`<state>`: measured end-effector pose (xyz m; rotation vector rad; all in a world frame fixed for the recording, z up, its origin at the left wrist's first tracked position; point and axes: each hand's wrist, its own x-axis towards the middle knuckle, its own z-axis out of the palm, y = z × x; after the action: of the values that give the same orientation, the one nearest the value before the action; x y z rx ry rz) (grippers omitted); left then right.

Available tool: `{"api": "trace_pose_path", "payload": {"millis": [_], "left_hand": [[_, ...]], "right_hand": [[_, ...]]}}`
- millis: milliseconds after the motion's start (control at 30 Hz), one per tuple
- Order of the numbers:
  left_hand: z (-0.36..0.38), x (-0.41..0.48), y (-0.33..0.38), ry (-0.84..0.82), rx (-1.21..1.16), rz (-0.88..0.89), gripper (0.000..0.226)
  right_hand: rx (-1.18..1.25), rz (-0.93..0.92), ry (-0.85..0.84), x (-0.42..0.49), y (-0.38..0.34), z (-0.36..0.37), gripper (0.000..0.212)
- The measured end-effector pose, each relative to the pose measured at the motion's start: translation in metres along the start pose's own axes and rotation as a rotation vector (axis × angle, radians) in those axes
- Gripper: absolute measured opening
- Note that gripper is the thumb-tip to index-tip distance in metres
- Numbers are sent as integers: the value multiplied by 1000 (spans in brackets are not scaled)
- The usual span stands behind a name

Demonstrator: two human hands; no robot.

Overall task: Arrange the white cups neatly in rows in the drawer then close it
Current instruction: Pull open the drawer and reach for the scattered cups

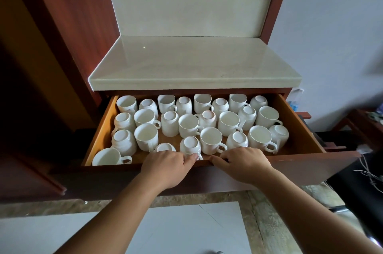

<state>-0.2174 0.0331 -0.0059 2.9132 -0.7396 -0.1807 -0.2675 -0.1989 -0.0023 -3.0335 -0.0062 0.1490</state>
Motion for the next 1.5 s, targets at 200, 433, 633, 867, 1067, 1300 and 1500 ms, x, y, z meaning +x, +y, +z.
{"api": "trace_pose_path", "payload": {"millis": [200,433,633,867,1067,1300,1500], "left_hand": [[-6,-16,6,-46,-22,12,64],[-12,-25,9,-174,-36,3,64],[-23,-30,5,-248,-63,53,55],[-33,-23,0,-363,-60,116,29],[-40,6,-28,-404,-289,1,53],[-57,60,-99,-69,-471,-229,15],[-60,90,-168,128,-427,-416,10]], "right_hand": [[5,-5,-24,-12,-2,1,72],[57,17,-123,-19,-2,-6,72],[151,20,-199,-11,-4,-7,76],[205,-22,-363,4,-2,-18,70],[173,-65,-549,43,-4,-31,57],[213,-195,-408,128,-24,-39,32],[216,-248,-335,197,-46,-39,26]]}}
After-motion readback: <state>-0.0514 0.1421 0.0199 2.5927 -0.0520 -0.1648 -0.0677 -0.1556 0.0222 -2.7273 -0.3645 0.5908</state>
